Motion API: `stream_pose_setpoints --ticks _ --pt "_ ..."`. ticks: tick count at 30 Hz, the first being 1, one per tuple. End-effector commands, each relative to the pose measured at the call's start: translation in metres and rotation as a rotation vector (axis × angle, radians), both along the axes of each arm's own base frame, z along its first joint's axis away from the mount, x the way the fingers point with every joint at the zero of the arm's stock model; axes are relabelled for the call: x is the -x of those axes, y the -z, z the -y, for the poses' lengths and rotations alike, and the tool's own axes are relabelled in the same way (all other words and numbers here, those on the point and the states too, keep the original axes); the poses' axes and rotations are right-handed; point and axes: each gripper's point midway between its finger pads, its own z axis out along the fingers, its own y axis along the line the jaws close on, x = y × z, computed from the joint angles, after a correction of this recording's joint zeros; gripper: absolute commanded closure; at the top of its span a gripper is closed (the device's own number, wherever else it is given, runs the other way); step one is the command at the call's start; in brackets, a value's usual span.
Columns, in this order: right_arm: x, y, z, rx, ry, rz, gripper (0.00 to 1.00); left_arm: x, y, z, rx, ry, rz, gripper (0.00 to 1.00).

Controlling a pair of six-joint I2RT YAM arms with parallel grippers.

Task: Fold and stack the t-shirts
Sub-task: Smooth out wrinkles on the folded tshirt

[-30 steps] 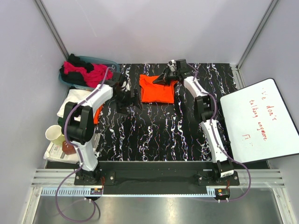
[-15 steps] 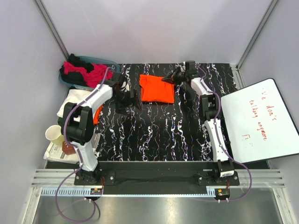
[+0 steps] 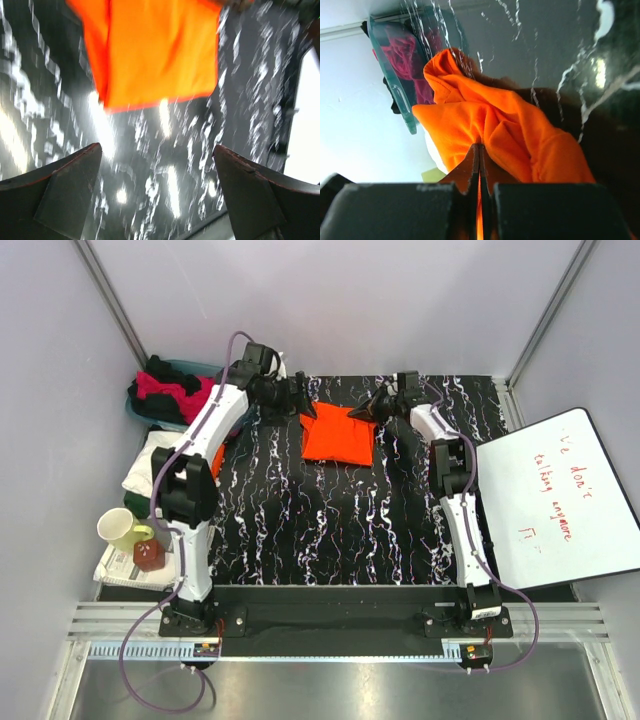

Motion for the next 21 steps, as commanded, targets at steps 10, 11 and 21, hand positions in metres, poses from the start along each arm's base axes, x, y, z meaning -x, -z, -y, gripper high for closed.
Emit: stream_pose_setpoints --ticks 10,11,21 --pt "0.016 -0.093 0.008 0.041 -0.02 0.107 1.0 -0.11 0.042 0.046 0.218 -0.129 0.063 0.13" --pt "0.019 -0.085 0.01 0.047 -0.019 0.084 1.0 -0.119 0.049 0.05 0.237 -0.134 0.064 0.15" --pt "0.024 -0.07 0.012 0.061 -0.019 0.045 1.0 -0.163 0.05 0.046 0.331 -0.237 0.122 0.2"
